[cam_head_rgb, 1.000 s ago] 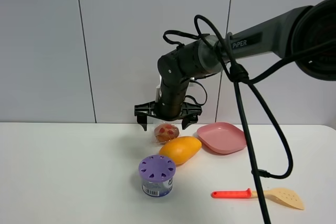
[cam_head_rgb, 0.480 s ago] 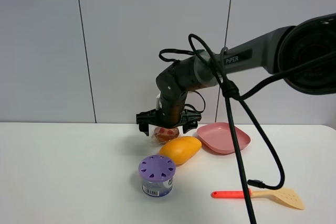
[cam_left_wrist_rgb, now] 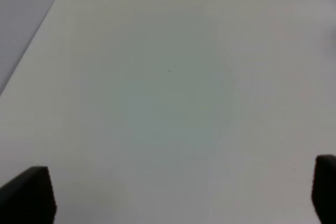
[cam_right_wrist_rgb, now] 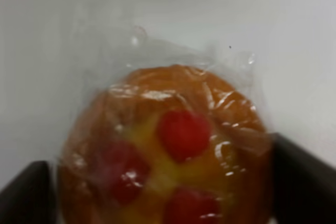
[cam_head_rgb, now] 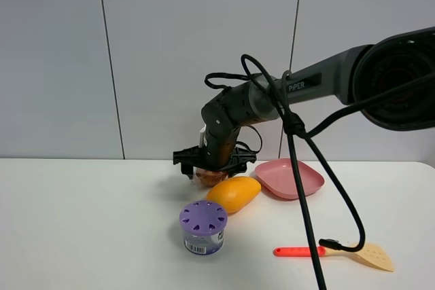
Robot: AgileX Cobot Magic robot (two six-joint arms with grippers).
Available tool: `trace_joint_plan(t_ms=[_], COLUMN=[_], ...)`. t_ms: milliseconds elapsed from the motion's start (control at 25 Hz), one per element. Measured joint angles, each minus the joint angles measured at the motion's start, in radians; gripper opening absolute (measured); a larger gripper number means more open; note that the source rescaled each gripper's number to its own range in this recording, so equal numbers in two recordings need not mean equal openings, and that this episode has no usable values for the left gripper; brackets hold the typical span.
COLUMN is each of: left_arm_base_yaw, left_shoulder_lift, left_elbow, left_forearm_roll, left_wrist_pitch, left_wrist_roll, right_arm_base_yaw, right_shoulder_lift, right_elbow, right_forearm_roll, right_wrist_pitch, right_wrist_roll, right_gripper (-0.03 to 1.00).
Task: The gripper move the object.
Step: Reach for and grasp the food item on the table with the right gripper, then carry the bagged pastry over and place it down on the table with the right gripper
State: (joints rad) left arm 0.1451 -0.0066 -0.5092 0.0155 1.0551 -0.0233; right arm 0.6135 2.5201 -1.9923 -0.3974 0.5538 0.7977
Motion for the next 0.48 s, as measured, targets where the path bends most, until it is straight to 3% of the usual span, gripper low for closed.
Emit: trace_joint_plan(t_ms=[80,120,280,480], left_arm_base_yaw=[0.000,0.000,0.000,0.000], left_shoulder_lift=[0.000,0.000,0.000,0.000], left_elbow=[0.000,0.000,0.000,0.000], left_forearm_roll=[0.000,0.000,0.000,0.000], left_wrist_pitch=[0.000,0.000,0.000,0.000], left_wrist_roll=[0.000,0.000,0.000,0.000], right_arm_base_yaw=[0.000,0.000,0.000,0.005], right_shoulder_lift=[0.000,0.000,-0.016,-0.134], right_elbow=[0.000,0.000,0.000,0.000], right_forearm_roll=[0.000,0.000,0.001,0.001], right_wrist_pitch=[-0.002,-0.003,-0.002,0.044], right_wrist_roll=[0.000,0.000,-0.037,-0.210], right_gripper=[0.05,0.00,0.00,0.00])
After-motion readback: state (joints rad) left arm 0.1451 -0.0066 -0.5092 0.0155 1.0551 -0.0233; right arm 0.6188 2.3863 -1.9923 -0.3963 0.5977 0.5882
